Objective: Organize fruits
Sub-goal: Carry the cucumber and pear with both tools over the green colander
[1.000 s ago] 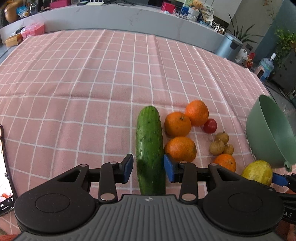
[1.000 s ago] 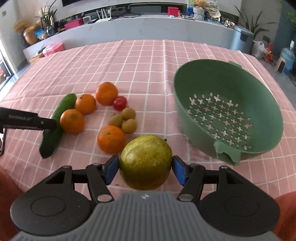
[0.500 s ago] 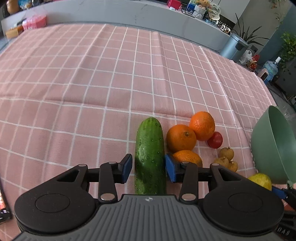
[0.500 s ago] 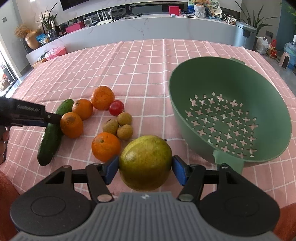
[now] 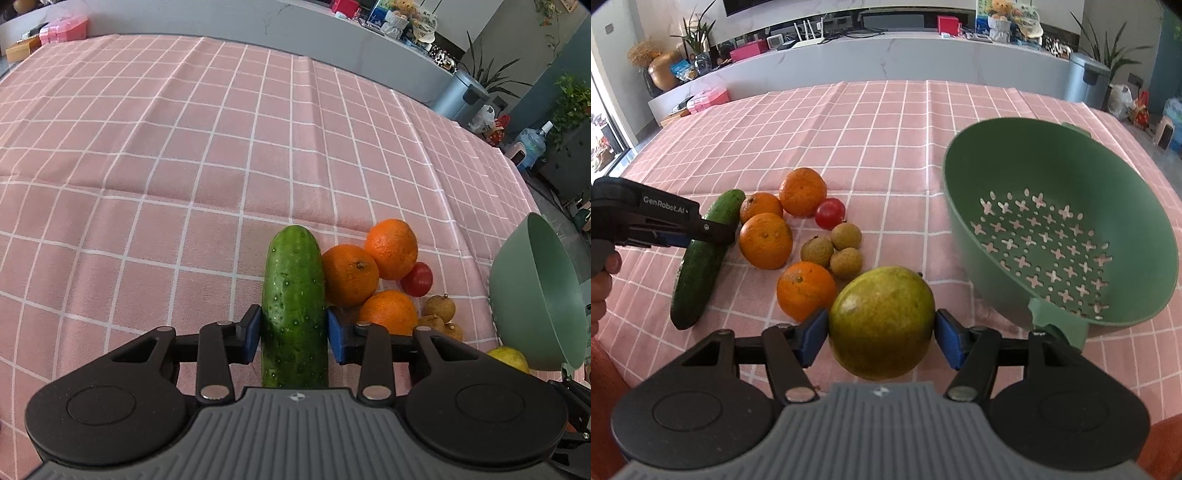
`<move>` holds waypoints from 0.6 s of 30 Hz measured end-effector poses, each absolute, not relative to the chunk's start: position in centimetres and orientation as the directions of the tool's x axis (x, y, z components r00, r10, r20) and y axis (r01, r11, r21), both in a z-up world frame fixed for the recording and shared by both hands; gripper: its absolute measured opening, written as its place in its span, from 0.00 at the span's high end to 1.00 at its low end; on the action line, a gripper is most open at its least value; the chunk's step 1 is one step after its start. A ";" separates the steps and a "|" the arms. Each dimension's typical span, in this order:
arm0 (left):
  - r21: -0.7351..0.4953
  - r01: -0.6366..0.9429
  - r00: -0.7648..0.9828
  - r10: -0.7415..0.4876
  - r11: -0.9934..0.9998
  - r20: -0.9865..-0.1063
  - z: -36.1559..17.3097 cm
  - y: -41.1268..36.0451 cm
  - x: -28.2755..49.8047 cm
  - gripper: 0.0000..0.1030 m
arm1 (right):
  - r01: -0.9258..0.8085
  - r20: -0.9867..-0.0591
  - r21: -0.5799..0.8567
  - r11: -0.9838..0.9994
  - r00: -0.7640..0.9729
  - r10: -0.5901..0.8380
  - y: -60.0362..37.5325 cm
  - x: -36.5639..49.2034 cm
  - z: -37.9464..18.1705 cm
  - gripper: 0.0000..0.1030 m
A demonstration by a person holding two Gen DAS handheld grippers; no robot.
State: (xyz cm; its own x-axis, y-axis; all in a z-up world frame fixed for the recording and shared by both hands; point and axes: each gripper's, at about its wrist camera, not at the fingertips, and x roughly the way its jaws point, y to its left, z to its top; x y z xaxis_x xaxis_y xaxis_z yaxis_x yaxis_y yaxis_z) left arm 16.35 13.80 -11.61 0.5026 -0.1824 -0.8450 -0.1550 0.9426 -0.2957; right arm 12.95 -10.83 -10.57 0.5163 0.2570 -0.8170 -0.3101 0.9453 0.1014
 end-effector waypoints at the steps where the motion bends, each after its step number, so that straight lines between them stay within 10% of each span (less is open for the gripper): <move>1: -0.290 -0.154 0.507 -0.177 0.944 -0.843 -11.4 13.7 16.1 0.59 | -0.309 -0.815 0.100 0.946 0.520 0.256 -10.8 12.8 -10.6 0.42; 18: -0.272 -0.113 0.671 -0.128 0.956 -0.730 -2.9 10.5 11.0 0.60 | -0.357 -0.742 0.099 0.929 0.595 0.308 -11.8 10.3 -6.2 0.43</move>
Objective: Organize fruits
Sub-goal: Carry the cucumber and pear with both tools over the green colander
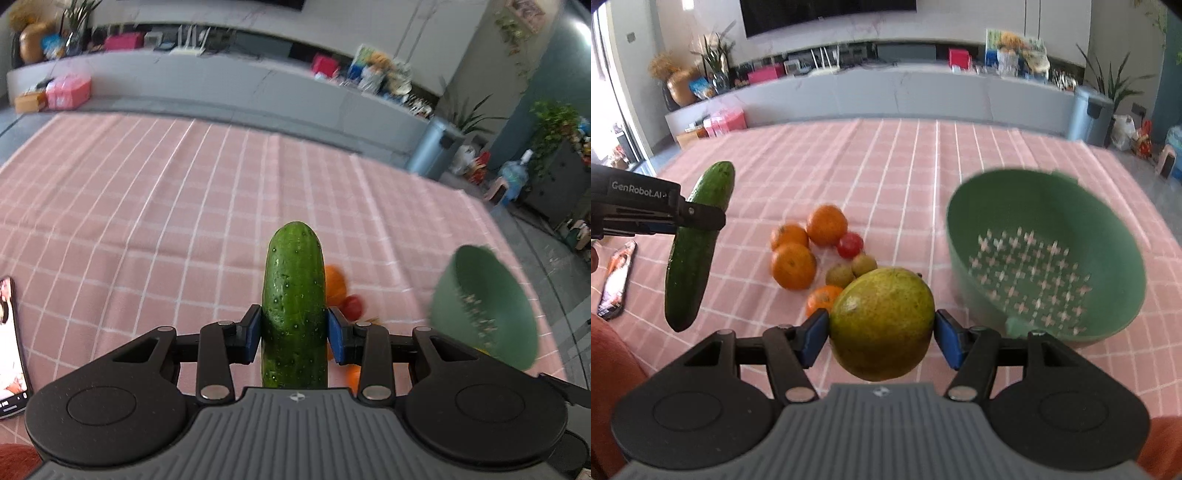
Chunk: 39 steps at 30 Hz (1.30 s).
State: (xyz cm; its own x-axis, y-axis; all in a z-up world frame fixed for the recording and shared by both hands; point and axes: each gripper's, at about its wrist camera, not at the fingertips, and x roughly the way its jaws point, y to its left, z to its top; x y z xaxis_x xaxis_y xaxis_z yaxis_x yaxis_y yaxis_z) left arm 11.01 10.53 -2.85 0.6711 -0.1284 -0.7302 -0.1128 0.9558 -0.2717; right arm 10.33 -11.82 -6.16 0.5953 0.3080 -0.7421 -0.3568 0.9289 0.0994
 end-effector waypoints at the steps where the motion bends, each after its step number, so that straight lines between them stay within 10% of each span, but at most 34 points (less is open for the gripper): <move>1: -0.274 -0.101 0.679 -0.135 0.956 -0.722 -2.2 10.2 10.9 0.60 | -0.360 -0.734 0.099 0.928 0.604 0.312 -12.0 10.2 -5.7 0.43; 22: -0.317 0.258 0.616 -0.408 0.913 -0.673 3.2 -4.9 16.3 0.60 | -0.382 -0.731 0.031 0.924 0.622 0.281 -23.2 14.7 1.9 0.43; 39: -0.341 0.359 0.396 -0.472 0.869 -0.788 -4.7 -11.0 24.2 0.60 | -0.510 -0.884 -0.025 0.860 0.413 0.219 -26.1 23.7 -5.1 0.43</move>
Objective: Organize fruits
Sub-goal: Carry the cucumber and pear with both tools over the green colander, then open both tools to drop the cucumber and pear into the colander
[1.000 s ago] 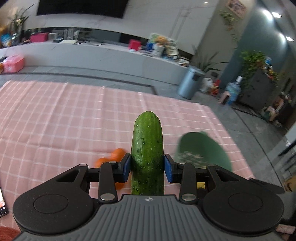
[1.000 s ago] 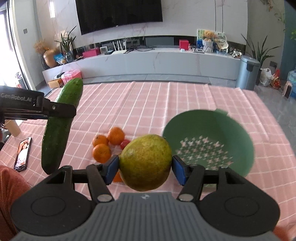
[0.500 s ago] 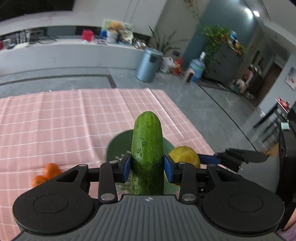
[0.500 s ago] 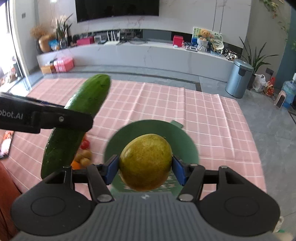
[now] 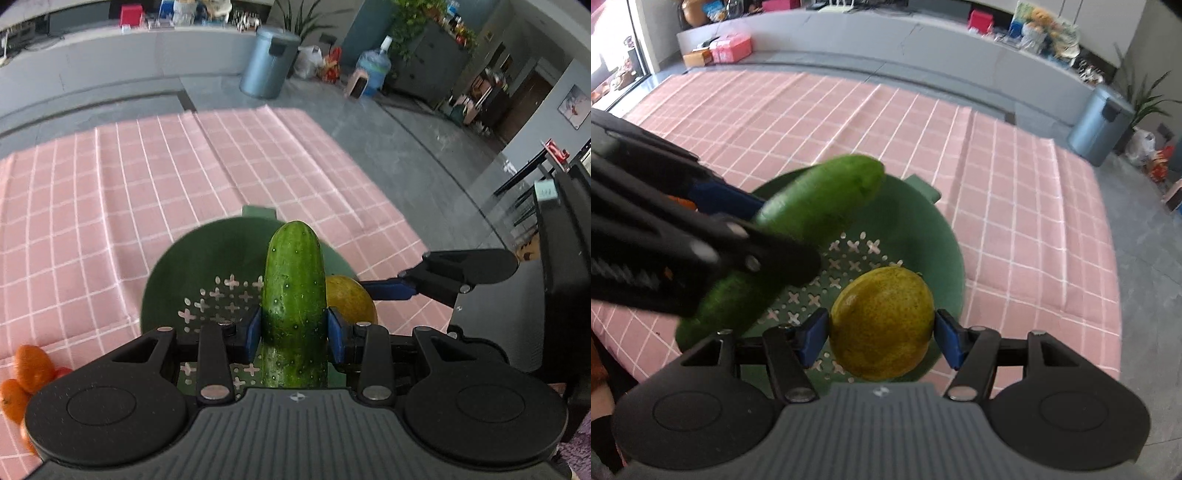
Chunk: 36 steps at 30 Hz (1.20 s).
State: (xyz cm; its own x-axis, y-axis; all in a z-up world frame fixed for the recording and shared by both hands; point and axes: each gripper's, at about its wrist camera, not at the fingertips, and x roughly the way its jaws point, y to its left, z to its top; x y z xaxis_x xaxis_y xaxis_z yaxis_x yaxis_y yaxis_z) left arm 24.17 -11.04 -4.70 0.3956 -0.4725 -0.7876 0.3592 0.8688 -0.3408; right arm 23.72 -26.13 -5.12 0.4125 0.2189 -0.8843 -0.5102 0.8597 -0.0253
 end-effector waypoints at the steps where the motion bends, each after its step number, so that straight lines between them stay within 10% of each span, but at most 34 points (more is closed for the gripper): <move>1: -0.340 0.359 0.388 -0.470 0.869 -0.793 -5.0 -11.0 24.4 0.60 | -0.516 -0.888 -0.025 0.856 0.404 0.218 -26.0 24.0 -5.3 0.43; 36: -0.245 0.330 0.398 -0.370 0.912 -0.839 -5.3 -10.7 24.3 0.49 | -0.601 -0.901 -0.181 0.778 0.418 0.114 -23.6 24.2 -5.4 0.31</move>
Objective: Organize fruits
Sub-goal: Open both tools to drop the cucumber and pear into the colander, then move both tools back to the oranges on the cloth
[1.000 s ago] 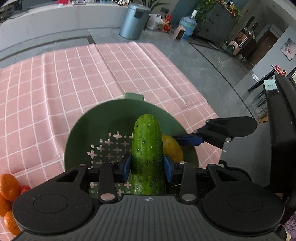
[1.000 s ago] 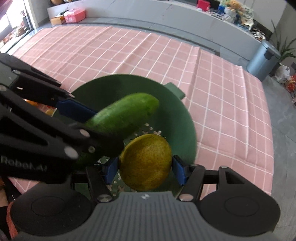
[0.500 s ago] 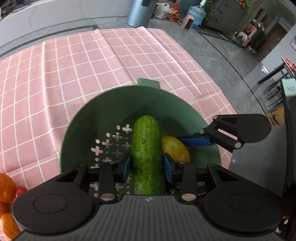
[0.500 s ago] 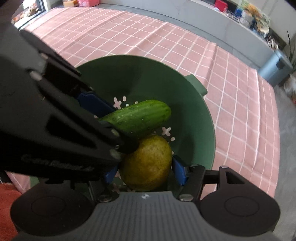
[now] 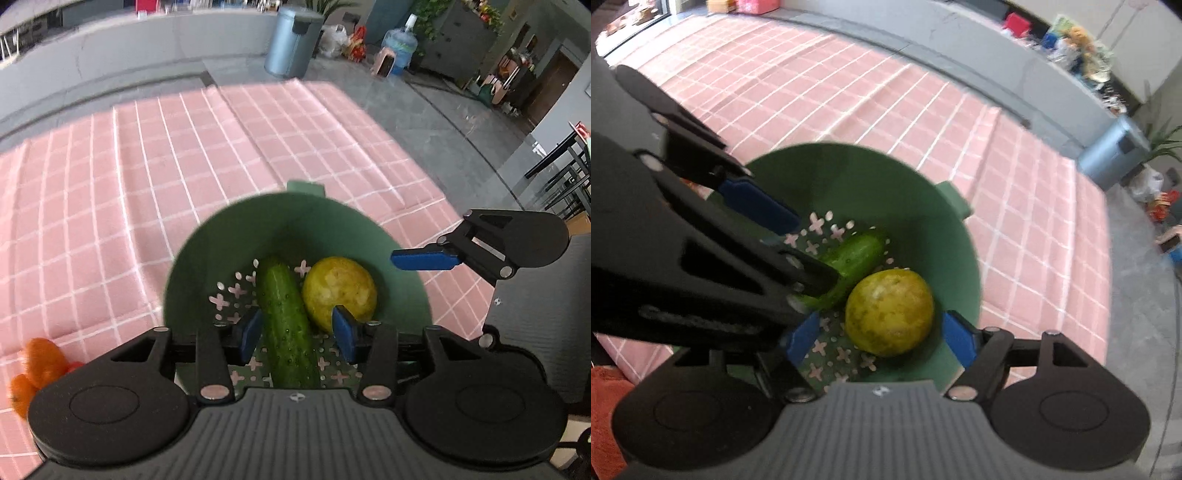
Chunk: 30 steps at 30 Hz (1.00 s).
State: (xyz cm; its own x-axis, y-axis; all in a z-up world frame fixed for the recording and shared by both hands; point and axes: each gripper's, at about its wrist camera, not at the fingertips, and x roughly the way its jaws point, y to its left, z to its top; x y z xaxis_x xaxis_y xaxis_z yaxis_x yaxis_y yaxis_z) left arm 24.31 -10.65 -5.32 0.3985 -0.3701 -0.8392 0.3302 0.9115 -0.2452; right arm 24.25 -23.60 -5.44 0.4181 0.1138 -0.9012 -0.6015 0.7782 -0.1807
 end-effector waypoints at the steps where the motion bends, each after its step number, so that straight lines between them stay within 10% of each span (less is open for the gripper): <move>1: -0.235 0.338 0.415 -0.369 0.911 -0.832 -4.5 -10.3 23.8 0.49 | -0.593 -0.894 -0.195 0.781 0.435 0.106 -23.4 24.0 -5.0 0.31; 15: -0.120 0.310 0.641 -0.301 0.943 -0.706 3.8 -3.0 14.2 0.49 | -0.342 -0.705 -0.117 0.933 0.690 0.164 -19.9 15.4 0.4 0.31; 30: -0.121 0.190 0.691 -0.220 0.974 -0.688 1.3 7.3 10.0 0.49 | -0.216 -0.640 0.135 0.967 0.726 0.252 -14.8 7.8 -2.1 0.27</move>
